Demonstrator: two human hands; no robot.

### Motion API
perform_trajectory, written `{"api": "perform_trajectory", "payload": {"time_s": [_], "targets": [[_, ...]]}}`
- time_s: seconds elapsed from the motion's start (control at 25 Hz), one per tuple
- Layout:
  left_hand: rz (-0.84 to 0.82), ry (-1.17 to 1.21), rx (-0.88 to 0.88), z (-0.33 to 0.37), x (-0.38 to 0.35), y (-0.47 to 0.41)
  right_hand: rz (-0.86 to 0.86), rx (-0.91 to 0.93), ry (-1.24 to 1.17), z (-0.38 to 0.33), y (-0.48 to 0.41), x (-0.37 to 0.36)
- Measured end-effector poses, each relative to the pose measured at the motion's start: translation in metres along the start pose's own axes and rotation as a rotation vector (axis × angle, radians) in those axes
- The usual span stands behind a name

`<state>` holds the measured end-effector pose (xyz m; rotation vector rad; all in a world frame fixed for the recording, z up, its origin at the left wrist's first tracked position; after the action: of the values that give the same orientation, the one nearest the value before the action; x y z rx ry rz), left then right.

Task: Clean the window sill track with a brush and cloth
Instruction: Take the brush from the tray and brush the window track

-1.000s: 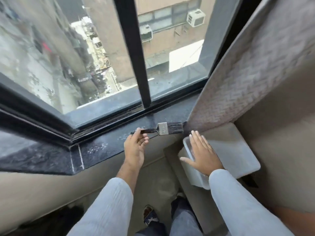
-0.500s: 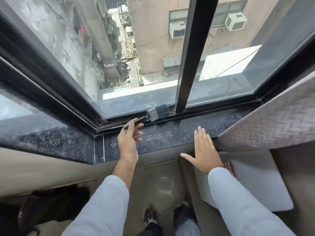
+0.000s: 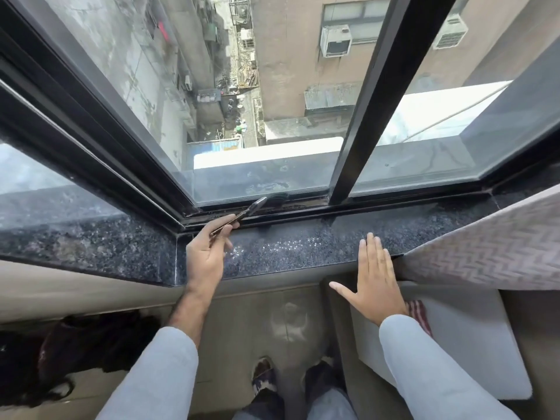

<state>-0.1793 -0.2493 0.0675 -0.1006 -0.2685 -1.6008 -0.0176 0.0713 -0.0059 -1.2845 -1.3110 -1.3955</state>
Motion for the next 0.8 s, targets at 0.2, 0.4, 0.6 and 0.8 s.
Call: {"api": "perform_trajectory", "payload": {"time_s": [0.2, 0.4, 0.6, 0.8], "targets": [[0.262, -0.208, -0.073, -0.015, 0.054, 0.035, 0.014, 0.001, -0.010, -0.002, -0.002, -0.003], [0.337, -0.370, -0.226, 0.004, 0.074, 0.071, 0.021, -0.003, -0.002, -0.003, 0.000, -0.002], [0.228, -0.743, -0.286, 0.031, 0.076, 0.070, 0.038, -0.012, -0.020, -0.008, 0.000, -0.003], [0.041, -0.960, -0.290, 0.046, 0.036, 0.044, 0.042, -0.016, -0.023, -0.010, 0.001, -0.002]]}}
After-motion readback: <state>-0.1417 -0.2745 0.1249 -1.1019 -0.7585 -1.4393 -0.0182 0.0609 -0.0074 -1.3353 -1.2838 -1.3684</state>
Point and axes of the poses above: each hand's wrist, its own y-axis away from the middle knuckle, its own x-axis out of the back of the hand, z = x × y, the point moved 2 cm from there along -y, towards the middle knuckle, and after that the axes turned 7 degrees about x, right-handed, at the moved point
